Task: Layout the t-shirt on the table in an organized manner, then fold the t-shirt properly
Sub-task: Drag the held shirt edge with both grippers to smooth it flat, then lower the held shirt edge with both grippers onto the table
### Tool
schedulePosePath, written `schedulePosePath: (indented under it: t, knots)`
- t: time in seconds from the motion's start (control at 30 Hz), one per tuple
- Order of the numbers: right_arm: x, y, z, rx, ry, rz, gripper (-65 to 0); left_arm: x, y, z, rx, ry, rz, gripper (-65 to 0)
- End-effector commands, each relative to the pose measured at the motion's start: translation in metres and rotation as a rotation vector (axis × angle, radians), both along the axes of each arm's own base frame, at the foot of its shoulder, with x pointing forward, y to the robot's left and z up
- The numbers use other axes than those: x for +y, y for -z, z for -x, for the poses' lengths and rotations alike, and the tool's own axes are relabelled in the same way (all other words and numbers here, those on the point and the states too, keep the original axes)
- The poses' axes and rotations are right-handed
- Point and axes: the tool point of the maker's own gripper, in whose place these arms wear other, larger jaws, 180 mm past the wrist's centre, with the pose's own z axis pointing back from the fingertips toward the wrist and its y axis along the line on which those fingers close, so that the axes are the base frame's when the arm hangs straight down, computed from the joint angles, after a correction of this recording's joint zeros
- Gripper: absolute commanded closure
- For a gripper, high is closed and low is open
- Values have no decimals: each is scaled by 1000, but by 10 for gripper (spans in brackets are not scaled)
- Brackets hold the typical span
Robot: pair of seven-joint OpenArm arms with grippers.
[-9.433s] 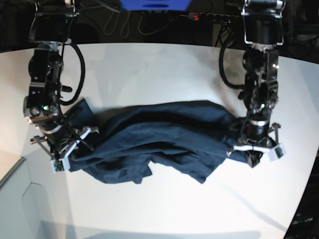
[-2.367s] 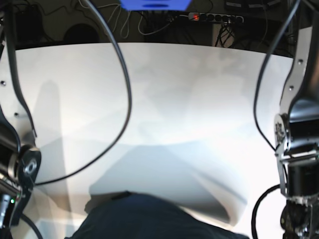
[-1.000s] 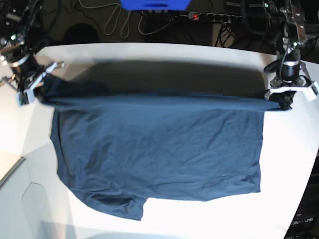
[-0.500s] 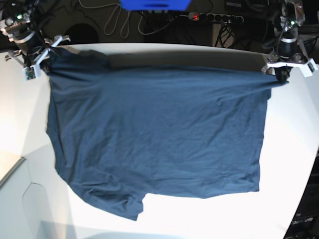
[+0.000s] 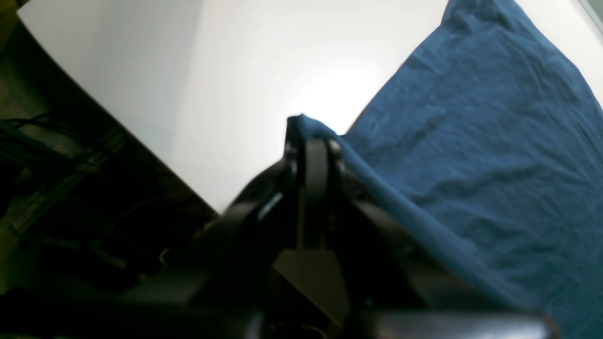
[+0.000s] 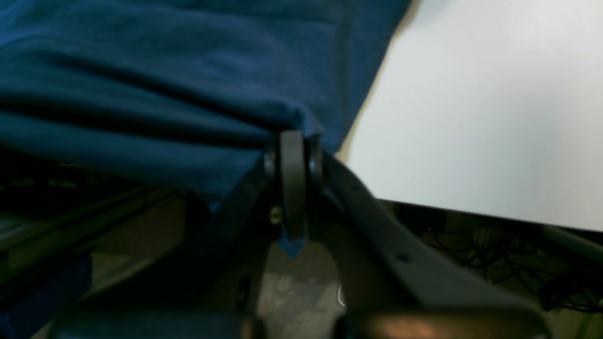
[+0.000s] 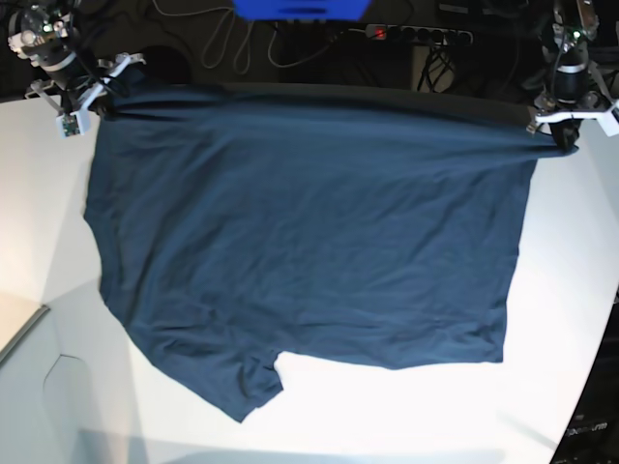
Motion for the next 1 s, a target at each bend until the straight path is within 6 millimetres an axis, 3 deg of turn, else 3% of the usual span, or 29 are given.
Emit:
schedulePosePath:
  t: [0.0, 0.13, 0.2, 0.6, 0.73, 0.97]
  knots:
    - [-3, -8, -5, -31, -15, 9, 0, 9, -10, 0, -25, -10, -42, 0]
    - [-2, -10, -9, -41, -17, 9, 0, 5, -13, -3, -40, -14, -35, 0]
    - [-2, -14, -21, -69, -18, 9, 0, 6, -14, -5, -45, -13, -36, 0]
    - [-1, -48, -96, -246, -14, 4, 0, -10, -35, -64, -152, 48, -49, 0]
    - [5, -47, -121, -276, -15, -31, 0, -19, -45, -87, -158, 105, -140, 0]
    - [15, -40, -154, -292, -22, -94, 0, -24, -40, -121, -140, 149, -214, 0]
